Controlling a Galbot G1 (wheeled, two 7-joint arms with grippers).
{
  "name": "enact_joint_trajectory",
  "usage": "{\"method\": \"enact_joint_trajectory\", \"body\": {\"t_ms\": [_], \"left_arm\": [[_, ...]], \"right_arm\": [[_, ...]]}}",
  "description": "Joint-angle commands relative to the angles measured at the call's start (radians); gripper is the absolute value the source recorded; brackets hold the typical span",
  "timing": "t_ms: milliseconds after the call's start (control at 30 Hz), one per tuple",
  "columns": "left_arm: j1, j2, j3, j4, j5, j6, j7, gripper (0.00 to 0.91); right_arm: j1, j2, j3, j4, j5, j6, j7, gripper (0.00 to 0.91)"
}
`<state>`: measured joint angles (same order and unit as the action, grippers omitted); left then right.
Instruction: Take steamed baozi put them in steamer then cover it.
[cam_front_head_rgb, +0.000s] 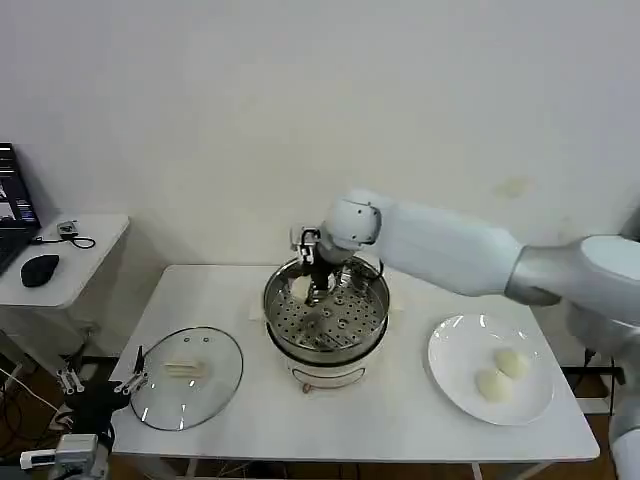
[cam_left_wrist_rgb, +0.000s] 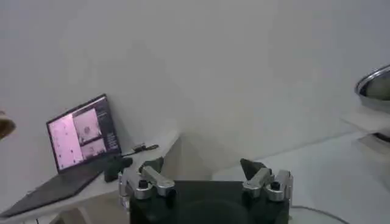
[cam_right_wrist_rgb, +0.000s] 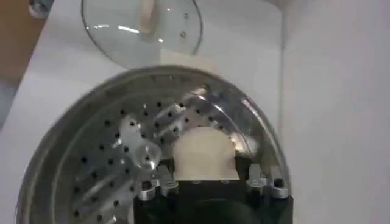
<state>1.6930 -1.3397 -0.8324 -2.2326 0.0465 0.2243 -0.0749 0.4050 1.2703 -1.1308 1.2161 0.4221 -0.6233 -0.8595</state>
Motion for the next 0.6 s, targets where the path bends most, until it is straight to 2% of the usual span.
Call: {"method": "enact_joint_trajectory", "body": {"t_ms": [33,500,533,600], "left_arm": [[0.000,0.001,-0.001,0.003,0.000,0.000,0.000,0.907],[-0.001,0.000,-0.001,0.007,0.000,-0.002,0.000,0.907],[0.000,0.000,0.000,0.007,0.000,-0.002,0.000,0.907],[-0.001,0.000,-0.001,0.006,0.000,-0.001,0.000,0.907]], "right_arm": [[-0.029,0.072,-0.020,-0.068,0.019,-0.032,0.017,0.675],[-0.034,0.074,-0.025,-0.070,0.018,-0.034,0.016,0.675],[-0.034,0.073,-0.025,-0.069,0.018,-0.034,0.015,0.877],[-0.035,0.072,-0.026,-0.068,0.017,-0.034,0.015,0.907]]}}
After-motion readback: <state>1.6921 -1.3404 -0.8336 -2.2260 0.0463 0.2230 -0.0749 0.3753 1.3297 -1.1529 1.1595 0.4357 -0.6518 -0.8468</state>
